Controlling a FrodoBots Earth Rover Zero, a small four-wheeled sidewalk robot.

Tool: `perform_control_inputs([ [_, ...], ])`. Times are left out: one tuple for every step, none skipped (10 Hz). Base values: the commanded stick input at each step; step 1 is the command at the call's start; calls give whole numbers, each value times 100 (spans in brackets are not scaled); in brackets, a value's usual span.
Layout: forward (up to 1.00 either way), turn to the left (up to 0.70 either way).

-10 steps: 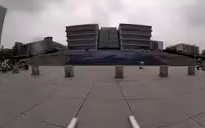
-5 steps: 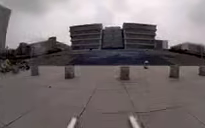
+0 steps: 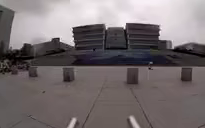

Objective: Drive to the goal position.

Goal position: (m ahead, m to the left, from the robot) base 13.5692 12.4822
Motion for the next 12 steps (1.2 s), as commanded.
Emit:
perform_control_inputs([
  [100, 0],
  [100, 0],
  [100, 2],
  [100, 8],
  [100, 14],
  [100, 17],
  [100, 0],
  [100, 14],
  [100, 11],
  [100, 0],
  [100, 0],
  [100, 34],
])
